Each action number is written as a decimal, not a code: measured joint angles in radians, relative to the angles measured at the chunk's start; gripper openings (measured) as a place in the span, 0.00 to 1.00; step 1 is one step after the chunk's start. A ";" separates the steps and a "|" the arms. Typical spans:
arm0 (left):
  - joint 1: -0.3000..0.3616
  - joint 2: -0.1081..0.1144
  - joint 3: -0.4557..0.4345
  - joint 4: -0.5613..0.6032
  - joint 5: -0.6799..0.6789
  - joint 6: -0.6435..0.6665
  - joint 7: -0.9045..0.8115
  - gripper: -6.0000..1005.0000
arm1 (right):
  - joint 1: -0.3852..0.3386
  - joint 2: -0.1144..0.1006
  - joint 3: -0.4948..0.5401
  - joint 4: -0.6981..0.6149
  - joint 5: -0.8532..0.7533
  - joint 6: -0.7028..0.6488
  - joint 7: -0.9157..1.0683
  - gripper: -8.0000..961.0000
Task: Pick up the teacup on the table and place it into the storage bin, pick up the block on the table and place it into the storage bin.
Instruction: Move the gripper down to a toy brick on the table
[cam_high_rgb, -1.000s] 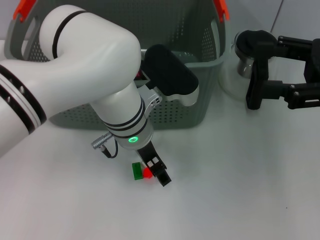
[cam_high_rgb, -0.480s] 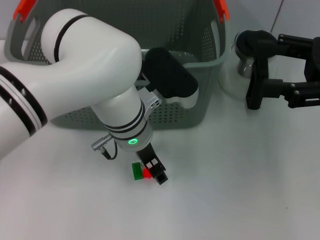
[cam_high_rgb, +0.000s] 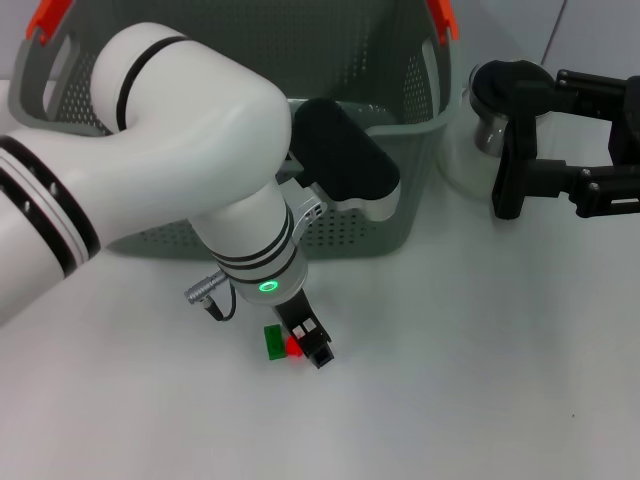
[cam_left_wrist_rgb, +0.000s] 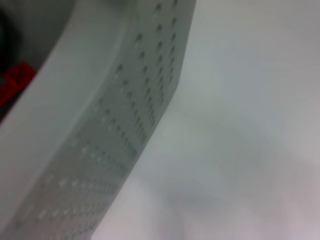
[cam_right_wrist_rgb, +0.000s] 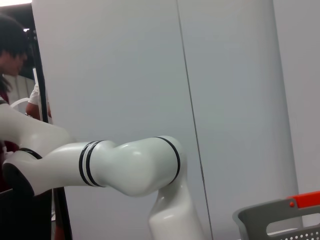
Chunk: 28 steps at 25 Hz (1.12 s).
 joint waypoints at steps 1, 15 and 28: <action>-0.001 0.000 0.003 0.000 0.004 0.000 -0.003 0.71 | 0.000 0.000 0.000 0.000 0.000 0.000 0.000 0.97; -0.023 0.004 0.002 0.020 0.014 0.052 -0.027 0.41 | -0.004 0.000 0.000 -0.001 0.014 0.000 -0.001 0.95; -0.004 0.006 -0.233 0.260 -0.027 0.342 0.089 0.37 | -0.007 -0.007 0.000 -0.001 0.026 0.000 0.002 0.90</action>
